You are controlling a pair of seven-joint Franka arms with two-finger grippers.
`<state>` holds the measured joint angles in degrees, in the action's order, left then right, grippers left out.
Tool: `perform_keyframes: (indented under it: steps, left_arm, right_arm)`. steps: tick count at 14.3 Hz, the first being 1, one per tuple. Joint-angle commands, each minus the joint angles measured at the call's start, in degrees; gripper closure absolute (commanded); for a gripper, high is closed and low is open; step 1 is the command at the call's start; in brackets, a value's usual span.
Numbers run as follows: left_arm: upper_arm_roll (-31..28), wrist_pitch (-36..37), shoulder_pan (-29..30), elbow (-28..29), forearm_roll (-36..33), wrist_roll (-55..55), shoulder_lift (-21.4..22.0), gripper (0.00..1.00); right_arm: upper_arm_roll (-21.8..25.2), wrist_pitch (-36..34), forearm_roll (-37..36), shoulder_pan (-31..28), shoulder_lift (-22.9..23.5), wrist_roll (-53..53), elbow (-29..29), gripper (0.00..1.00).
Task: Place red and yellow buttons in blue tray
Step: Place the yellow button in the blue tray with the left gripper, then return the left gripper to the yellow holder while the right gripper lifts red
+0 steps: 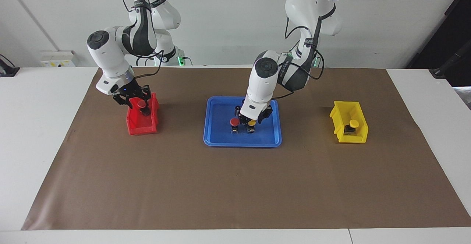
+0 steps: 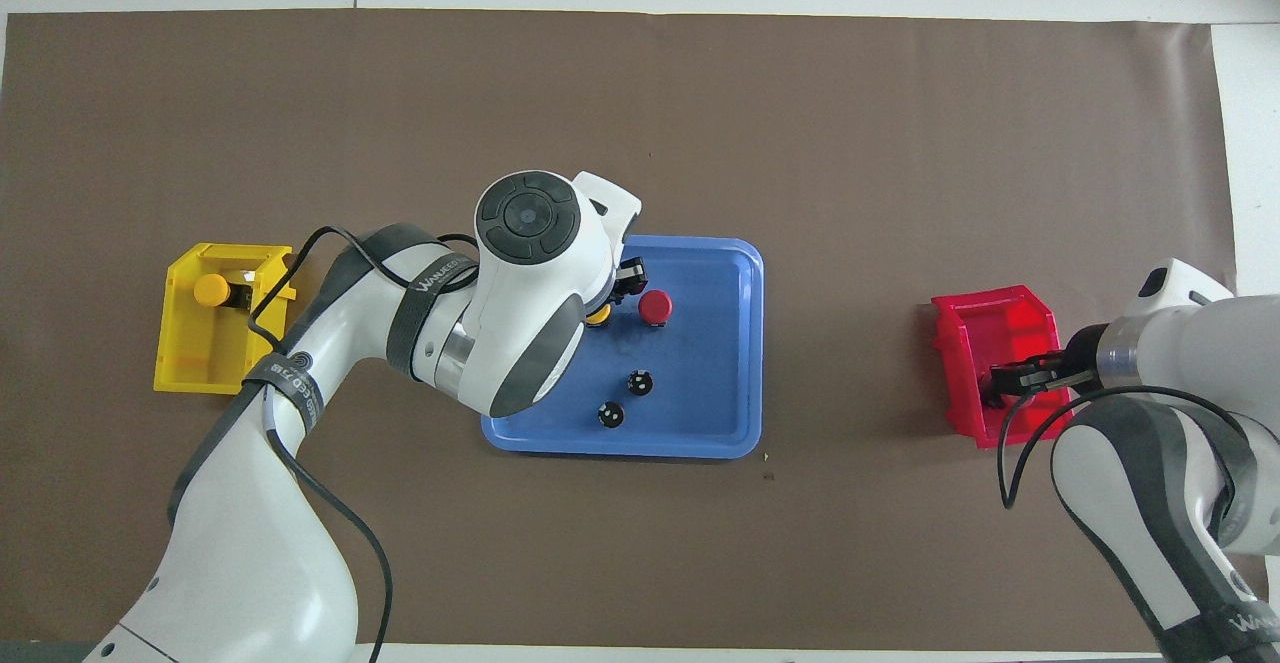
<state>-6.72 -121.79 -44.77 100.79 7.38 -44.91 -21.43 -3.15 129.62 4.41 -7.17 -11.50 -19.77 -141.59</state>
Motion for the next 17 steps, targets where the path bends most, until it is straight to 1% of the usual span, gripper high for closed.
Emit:
perform_keyframes:
  steps: [1,3,5,6,8,10,12,15,16,17]
  left_arm:
    - [-0.93,0.68,-0.93,-0.77,-1.49,-1.32,0.42,0.20]
    - [-1.10,2.61,-0.84,-0.86,-1.49,-1.32,3.14,0.13]
    - [-1.45,6.12,-0.32,-0.86,-1.49,-1.23,6.91,0.00]
    - [-1.54,7.87,0.21,-0.60,-1.49,-0.79,8.76,0.00]
    - [-1.54,12.78,3.71,-0.33,-1.49,1.39,11.75,0.00]
    - [-1.54,16.84,8.45,-0.07,-1.49,8.14,14.04,0.00]
    - [-1.54,19.48,13.81,1.07,-1.58,15.52,17.81,0.00]
    - [-1.63,24.57,21.89,0.90,-1.75,26.68,21.51,0.00]
    - [-1.63,26.07,24.79,0.64,-2.88,31.07,22.48,0.00]
    - [-1.63,26.78,27.08,0.37,-3.59,34.42,22.92,0.00]
  right_arm:
    - [-0.10,1.25,1.39,-0.39,-1.07,-1.23,-1.94,0.29]
    - [-0.10,1.34,1.39,-0.39,-1.07,-1.23,-2.73,0.31]
    - [-0.10,1.34,1.39,-0.39,-1.25,-1.50,-2.99,0.33]
    - [-0.10,1.34,1.39,-0.39,-1.34,-1.50,-3.17,0.33]
    - [-0.10,1.34,1.39,-0.39,-1.51,-1.50,-3.52,0.35]
    - [-0.10,1.34,1.39,-0.83,-1.60,-1.76,-3.87,0.36]
    - [-0.01,1.34,1.39,-0.91,-1.69,-2.20,-4.05,0.39]
    - [-0.01,1.25,1.39,-0.92,-1.95,-2.29,-4.49,0.42]
    - [-0.01,1.25,1.39,-1.00,-2.04,-2.29,-4.84,0.45]
    - [-0.01,1.16,1.39,-1.00,-2.04,-2.37,-4.84,0.51]
